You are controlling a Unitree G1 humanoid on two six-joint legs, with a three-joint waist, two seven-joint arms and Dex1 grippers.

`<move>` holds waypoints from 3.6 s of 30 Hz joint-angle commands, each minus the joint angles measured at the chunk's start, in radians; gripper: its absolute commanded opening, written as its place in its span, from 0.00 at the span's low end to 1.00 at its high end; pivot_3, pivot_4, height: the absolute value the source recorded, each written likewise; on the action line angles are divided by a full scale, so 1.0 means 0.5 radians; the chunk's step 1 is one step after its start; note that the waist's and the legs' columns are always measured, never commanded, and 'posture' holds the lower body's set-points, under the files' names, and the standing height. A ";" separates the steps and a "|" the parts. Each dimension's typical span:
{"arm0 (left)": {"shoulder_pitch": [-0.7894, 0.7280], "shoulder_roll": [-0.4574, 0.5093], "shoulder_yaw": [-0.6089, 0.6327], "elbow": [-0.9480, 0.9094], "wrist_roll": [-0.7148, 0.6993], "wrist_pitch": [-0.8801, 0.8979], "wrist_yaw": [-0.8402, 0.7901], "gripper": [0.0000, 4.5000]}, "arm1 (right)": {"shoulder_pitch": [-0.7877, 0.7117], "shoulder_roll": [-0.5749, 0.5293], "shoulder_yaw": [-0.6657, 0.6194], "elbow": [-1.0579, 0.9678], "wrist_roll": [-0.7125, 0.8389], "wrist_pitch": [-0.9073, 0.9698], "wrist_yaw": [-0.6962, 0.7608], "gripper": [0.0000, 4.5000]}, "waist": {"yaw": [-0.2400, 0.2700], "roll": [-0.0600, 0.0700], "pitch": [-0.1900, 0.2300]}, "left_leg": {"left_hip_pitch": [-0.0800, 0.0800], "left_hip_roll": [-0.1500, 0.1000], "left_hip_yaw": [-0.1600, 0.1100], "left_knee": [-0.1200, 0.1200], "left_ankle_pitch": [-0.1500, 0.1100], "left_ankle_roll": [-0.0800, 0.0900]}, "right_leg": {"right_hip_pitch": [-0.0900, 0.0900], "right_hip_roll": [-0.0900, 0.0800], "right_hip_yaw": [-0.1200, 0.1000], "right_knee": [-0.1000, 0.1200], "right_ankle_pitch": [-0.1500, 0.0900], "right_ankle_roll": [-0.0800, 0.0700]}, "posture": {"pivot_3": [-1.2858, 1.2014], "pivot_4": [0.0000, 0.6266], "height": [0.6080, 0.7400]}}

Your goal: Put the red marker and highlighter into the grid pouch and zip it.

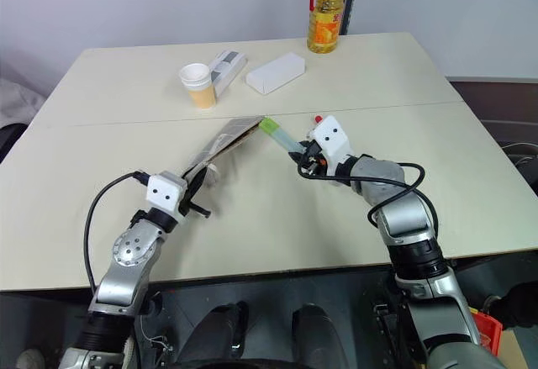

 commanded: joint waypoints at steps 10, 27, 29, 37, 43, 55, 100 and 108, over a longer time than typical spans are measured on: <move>-0.004 -0.023 -0.016 -0.117 -0.038 -0.021 -0.042 0.00 | -0.024 0.017 0.092 -0.122 0.005 0.066 0.000 0.19 | 0.002 0.000 0.000 | -0.001 0.000 0.000 0.000 0.000 0.000 | 0.000 0.000 0.000 0.000 0.000 0.000 | 0.52 0.24 1.00; 0.070 0.288 -0.216 -0.172 0.070 -0.279 -0.439 0.00 | -0.085 -0.391 0.523 -0.358 -0.264 -0.087 0.354 0.19 | 0.002 0.000 0.000 | -0.001 0.000 0.000 -0.001 0.000 0.000 | -0.001 -0.001 0.000 -0.002 0.000 0.000 | 0.52 0.24 1.00; 0.089 0.374 -0.265 -0.179 0.067 -0.340 -0.545 0.00 | -0.098 -0.448 0.589 -0.393 -0.306 -0.133 0.431 0.19 | -0.001 0.000 0.000 | -0.001 0.000 0.000 -0.001 0.000 0.000 | -0.001 -0.001 0.000 -0.002 0.000 0.000 | 0.52 0.24 1.00; 0.082 0.457 -0.219 -0.169 -0.010 -0.339 -0.634 0.00 | -0.115 -0.421 0.518 -0.404 -0.294 -0.125 0.462 0.73 | 0.004 0.000 0.000 | -0.001 0.000 -0.001 -0.001 0.000 0.000 | -0.001 -0.002 0.000 -0.002 -0.001 -0.001 | 0.52 0.24 1.00; 0.057 0.367 -0.124 -0.078 0.064 -0.227 -0.404 0.00 | -0.011 -0.457 0.144 -0.317 -0.135 -0.101 0.404 0.98 | 0.009 0.000 0.000 | -0.001 0.000 -0.001 0.000 0.000 0.000 | 0.001 -0.002 0.000 -0.003 0.000 0.000 | 0.52 0.24 1.00; -0.060 0.102 -0.085 0.003 0.192 -0.009 0.024 0.00 | -0.385 0.017 -0.286 0.969 -0.158 -0.086 -0.381 0.98 | -0.006 0.000 0.001 | 0.001 0.001 0.001 0.001 0.000 0.000 | 0.001 0.000 0.001 0.001 0.000 0.000 | 0.52 0.24 1.00; -0.060 0.165 -0.043 0.003 0.132 -0.061 -0.099 0.00 | -0.002 -0.409 0.074 -0.177 -0.164 -0.262 0.311 0.09 | 0.003 0.001 0.001 | 0.000 0.000 0.002 0.002 0.000 0.000 | 0.001 -0.001 0.001 -0.001 0.001 0.003 | 0.52 0.24 1.00; -0.045 0.169 -0.067 -0.014 0.103 -0.107 -0.161 0.00 | -0.018 -0.391 0.118 -0.144 -0.204 -0.276 0.299 0.09 | 0.005 0.001 0.001 | 0.000 0.000 0.002 0.002 0.000 0.000 | 0.001 -0.001 0.001 -0.001 0.001 0.003 | 0.52 0.24 1.00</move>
